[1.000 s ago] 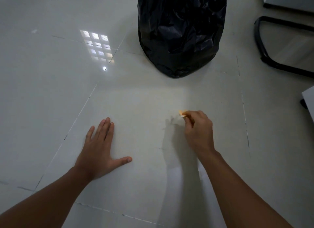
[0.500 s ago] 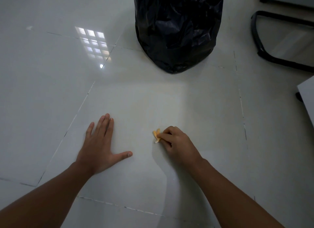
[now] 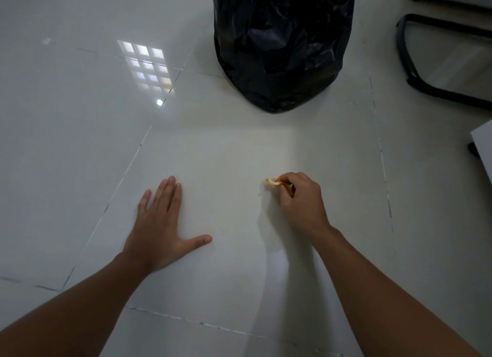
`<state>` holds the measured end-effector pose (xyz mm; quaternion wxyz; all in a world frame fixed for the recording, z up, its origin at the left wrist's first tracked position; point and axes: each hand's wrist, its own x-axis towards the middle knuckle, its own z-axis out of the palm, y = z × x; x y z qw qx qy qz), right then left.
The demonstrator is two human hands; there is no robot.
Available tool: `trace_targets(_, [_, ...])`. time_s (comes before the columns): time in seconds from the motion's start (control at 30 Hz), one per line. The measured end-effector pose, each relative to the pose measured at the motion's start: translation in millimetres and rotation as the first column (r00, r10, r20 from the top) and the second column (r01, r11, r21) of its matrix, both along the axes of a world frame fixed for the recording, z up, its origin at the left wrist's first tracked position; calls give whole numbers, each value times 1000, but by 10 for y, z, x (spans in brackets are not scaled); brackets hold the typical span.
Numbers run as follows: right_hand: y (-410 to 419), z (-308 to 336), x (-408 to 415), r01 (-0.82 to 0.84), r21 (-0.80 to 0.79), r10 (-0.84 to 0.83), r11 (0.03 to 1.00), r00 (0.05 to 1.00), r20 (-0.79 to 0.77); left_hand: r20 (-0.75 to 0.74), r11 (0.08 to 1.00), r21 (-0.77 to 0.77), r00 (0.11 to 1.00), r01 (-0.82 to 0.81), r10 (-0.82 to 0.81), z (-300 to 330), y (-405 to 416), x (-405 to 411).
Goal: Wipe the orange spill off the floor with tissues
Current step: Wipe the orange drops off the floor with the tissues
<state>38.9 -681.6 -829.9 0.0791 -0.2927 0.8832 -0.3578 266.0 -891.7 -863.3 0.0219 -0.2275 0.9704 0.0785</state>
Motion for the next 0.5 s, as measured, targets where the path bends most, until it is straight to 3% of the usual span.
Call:
trace_targets(0.13, [15,-17,256,-139,108,155,984,975,-156,7,1000,-7,1000,-1,1,5,6,5])
trace_targets(0.27, [64,95,477,-318,117,330,941,939,-97,6,1000,-13,1000,-2,2,-2,7,-8])
trace_targets(0.33, [85,168,357,-186,-3,184,983,973,-143,3,1000,-10,1000,-3,3,-7,8,-4])
trace_targets(0.4, [113,193,72,115,-99,-131,988,977,-171,-1,1000,-14,1000,0,0,-18,6,1])
trace_targets(0.5, [168,97,-324,453,-30,-454,891,890,-47,9,1000,-17,1000,5,-5,-7,-3,-3])
